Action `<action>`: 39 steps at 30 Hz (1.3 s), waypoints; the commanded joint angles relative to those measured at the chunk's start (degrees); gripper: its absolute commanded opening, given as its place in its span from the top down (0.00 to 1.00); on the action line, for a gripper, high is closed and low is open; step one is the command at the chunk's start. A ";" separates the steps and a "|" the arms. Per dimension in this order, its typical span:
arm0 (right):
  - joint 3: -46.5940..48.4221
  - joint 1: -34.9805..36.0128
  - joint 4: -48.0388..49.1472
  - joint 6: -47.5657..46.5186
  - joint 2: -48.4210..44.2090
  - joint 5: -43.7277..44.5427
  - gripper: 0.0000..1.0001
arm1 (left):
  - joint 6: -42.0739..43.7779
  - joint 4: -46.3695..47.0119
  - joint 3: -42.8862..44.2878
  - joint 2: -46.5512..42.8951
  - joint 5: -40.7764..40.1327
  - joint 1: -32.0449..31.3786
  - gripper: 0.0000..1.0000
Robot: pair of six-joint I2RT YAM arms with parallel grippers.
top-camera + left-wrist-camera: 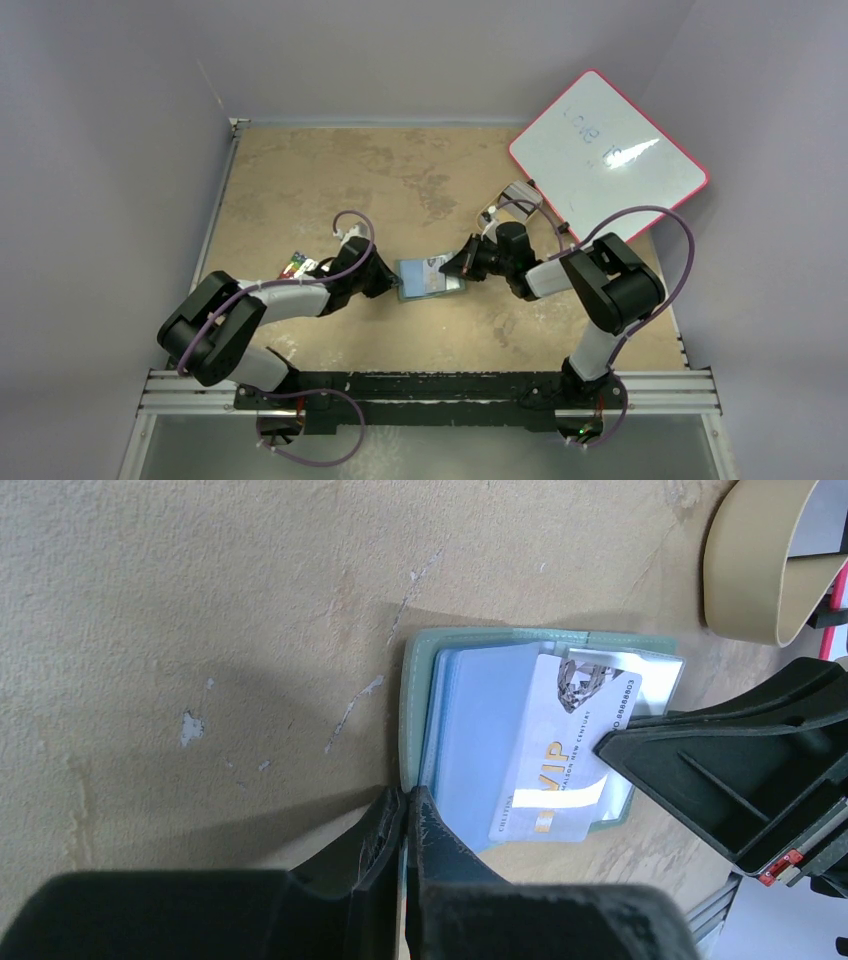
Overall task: Put the credit cards into the card holder
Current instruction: Insert the credit card into the card holder.
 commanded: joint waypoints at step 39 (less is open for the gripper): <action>14.01 4.81 -30.15 -16.65 -3.68 11.56 0.57 | -0.90 3.09 1.93 0.19 -1.07 -1.71 1.00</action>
